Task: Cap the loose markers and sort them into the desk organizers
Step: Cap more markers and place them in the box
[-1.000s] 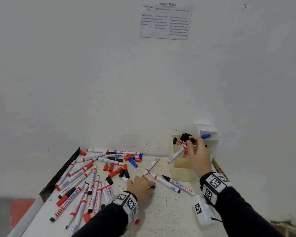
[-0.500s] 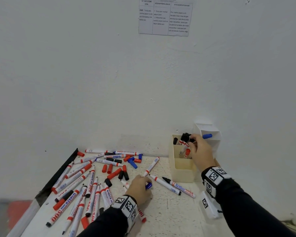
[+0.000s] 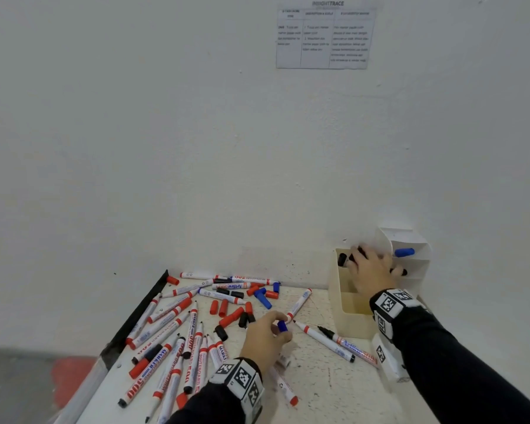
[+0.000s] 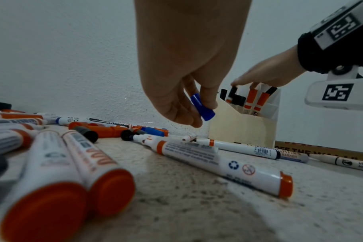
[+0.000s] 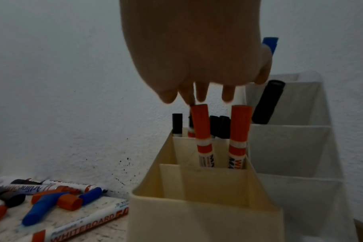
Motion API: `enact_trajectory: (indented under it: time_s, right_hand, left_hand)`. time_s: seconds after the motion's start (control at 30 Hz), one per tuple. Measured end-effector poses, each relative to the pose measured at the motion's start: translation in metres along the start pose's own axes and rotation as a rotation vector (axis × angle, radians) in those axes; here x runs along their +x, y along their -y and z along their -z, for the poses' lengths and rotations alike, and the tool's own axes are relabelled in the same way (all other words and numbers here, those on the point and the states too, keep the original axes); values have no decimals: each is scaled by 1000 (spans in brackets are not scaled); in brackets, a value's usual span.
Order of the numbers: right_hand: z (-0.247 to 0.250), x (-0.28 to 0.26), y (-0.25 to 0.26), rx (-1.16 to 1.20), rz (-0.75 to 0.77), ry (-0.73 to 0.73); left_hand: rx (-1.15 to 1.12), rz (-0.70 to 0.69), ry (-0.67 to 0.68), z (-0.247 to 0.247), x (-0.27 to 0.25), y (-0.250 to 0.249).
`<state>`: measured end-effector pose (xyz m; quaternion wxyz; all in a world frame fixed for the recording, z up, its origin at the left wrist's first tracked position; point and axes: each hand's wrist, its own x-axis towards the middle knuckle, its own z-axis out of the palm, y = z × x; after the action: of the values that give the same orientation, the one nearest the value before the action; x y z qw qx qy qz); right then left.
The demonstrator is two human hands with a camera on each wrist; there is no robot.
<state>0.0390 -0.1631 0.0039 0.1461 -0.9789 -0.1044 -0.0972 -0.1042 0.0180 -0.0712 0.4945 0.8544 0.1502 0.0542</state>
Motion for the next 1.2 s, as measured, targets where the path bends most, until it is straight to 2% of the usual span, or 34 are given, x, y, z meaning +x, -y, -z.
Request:
enact_trajectory:
  time_s: [0.07, 0.1, 0.13, 0.17, 0.23, 0.27, 0.33, 0.4, 0.47, 0.57, 0.63, 0.7, 0.87, 1.0, 1.07, 1.2]
  right_hand:
    - [-1, -1, 3, -219, -26, 273]
    - [0, -2, 4, -242, -6, 329]
    - [2, -6, 5, -209, -7, 308]
    - [3, -10, 5, -144, -18, 207]
    - [3, -17, 2, 83, -17, -100]
    - [4, -23, -1, 212, -6, -186]
    - [6, -35, -7, 422, -33, -194]
    - [11, -49, -18, 453, -118, -156]
    - [10, -63, -35, 363, -238, -55]
    - [-8, -83, -72, 64, -376, 254]
    - [-20, -101, -94, -102, -399, 369]
    - [-30, -116, -112, -157, -397, 423]
    - [-40, -131, -118, -63, -273, 374]
    - [-29, -137, -73, 221, -12, 399]
    - [-28, -137, -50, 257, 142, 465]
    - [-28, -139, -18, 254, 292, 488]
  left_hand:
    - [-4, -2, -2, 2, -1, 2]
    - [-1, -5, -7, 3, -2, 2]
    - [5, -10, -10, 4, -3, 3]
    - [12, -19, -14, 5, -3, 4]
    - [27, -33, -23, 7, -5, 5]
    - [32, -34, -30, 7, -6, 6]
    - [42, -27, -49, 7, -8, 7]
    - [44, -12, -65, 7, -11, 9]
    - [53, 2, -71, 5, -15, 11]
    - [83, 26, -78, 3, -20, 16]
    - [80, 31, -86, 1, -23, 19]
    - [74, 35, -83, -1, -27, 19]
    - [77, -15, -90, -5, -35, 15]
    - [13, -30, -65, -5, -37, 12]
    - [-23, -17, -34, -4, -39, 11]
    - [-40, -33, 56, -2, -45, 10]
